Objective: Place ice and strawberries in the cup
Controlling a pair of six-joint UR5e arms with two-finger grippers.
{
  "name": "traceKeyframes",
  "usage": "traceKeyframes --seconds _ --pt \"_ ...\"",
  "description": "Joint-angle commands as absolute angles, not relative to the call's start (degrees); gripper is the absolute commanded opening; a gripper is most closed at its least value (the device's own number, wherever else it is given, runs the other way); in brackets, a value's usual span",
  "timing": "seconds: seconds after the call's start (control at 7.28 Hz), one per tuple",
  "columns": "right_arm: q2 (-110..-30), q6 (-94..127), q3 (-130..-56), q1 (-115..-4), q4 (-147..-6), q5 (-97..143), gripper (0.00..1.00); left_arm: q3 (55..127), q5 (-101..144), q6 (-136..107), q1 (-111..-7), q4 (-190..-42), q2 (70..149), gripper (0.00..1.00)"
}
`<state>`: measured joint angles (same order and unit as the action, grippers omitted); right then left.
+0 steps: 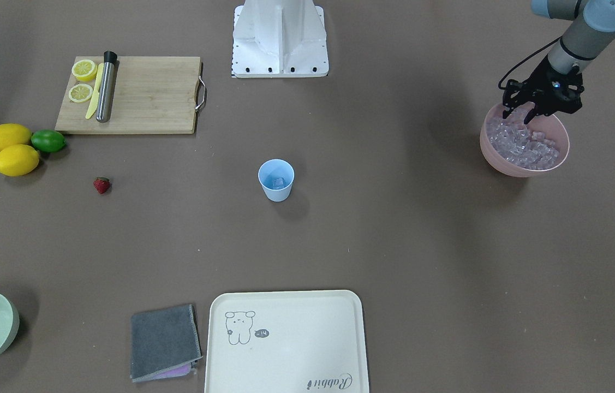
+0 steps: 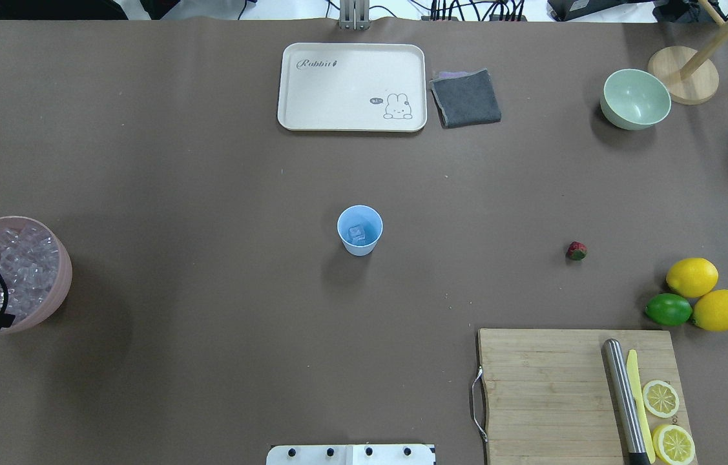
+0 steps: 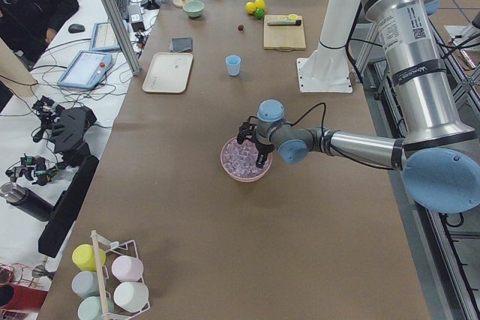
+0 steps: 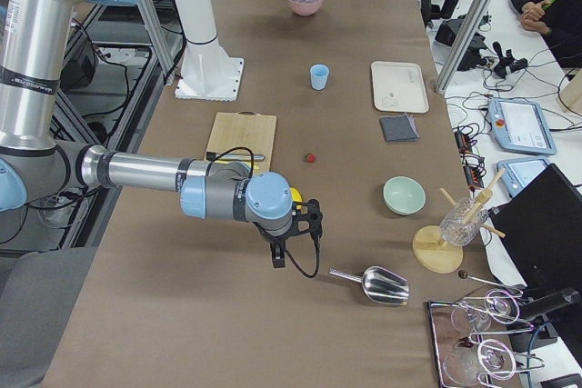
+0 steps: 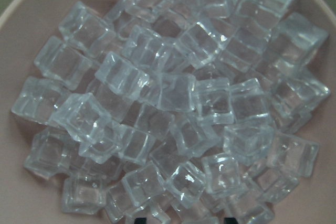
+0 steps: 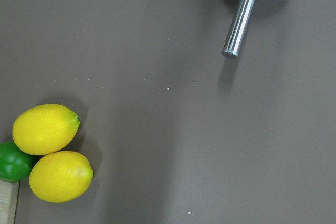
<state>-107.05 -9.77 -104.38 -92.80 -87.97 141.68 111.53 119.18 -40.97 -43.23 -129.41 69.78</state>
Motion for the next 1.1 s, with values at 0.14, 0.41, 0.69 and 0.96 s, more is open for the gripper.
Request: traceKeyframes --seconds 0.14,0.41,0.69,0.96 --pt "-107.1 -9.6 -104.5 -92.8 -88.2 141.8 1.00 111.4 124.7 -40.1 -45.1 -127.9 71.2 0.00" --pt "-107.1 -9.6 -104.4 -92.7 -88.2 141.8 1.00 111.4 125.9 -33.0 -50.0 -120.8 74.9 0.00" --pt "-107.1 -8.7 -104.5 -92.8 -88.1 142.6 1.00 110.9 125.6 -31.1 -51.2 -117.3 77.9 0.00" --pt "-107.0 -7.8 -104.6 -92.8 -87.9 144.0 1.00 111.1 125.6 -31.1 -51.2 -117.3 77.9 0.00"
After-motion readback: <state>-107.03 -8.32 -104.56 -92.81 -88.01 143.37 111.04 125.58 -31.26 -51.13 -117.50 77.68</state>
